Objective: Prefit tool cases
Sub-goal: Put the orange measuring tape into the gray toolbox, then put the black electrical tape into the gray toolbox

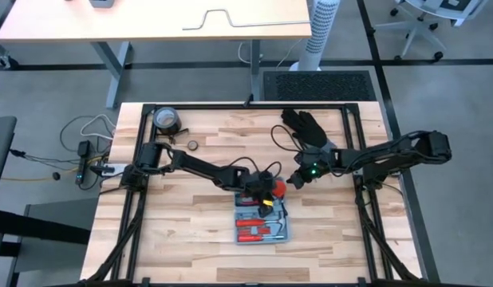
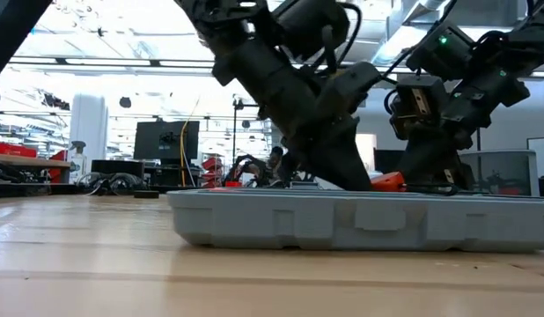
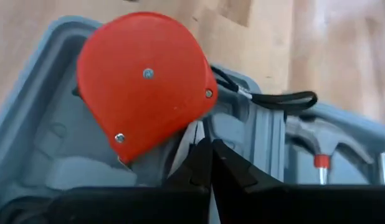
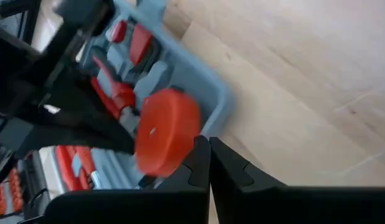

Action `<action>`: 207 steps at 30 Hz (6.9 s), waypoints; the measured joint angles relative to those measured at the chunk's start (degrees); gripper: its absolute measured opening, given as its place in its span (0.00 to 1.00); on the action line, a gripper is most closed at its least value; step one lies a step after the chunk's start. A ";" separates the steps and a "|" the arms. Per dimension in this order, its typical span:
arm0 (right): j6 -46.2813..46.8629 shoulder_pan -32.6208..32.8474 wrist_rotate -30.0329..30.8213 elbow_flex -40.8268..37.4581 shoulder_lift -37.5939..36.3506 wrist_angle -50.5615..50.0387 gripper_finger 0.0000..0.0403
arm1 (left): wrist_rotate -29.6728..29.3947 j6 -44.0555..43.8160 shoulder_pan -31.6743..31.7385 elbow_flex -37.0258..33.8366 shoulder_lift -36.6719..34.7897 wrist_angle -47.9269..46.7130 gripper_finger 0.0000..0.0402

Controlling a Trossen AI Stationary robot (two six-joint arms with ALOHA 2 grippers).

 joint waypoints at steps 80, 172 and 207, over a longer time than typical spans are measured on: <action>-15.28 -13.51 -10.53 7.48 10.43 -2.23 0.01 | -14.89 5.70 5.49 3.75 -4.59 -15.81 0.00; 30.36 -2.67 -24.93 14.01 38.37 78.42 0.00 | -26.12 -30.98 -14.73 -51.86 -42.92 17.93 0.00; -3.75 1.69 -0.40 13.94 15.82 -13.22 0.00 | -12.11 -27.52 1.33 -50.56 -25.83 28.20 0.00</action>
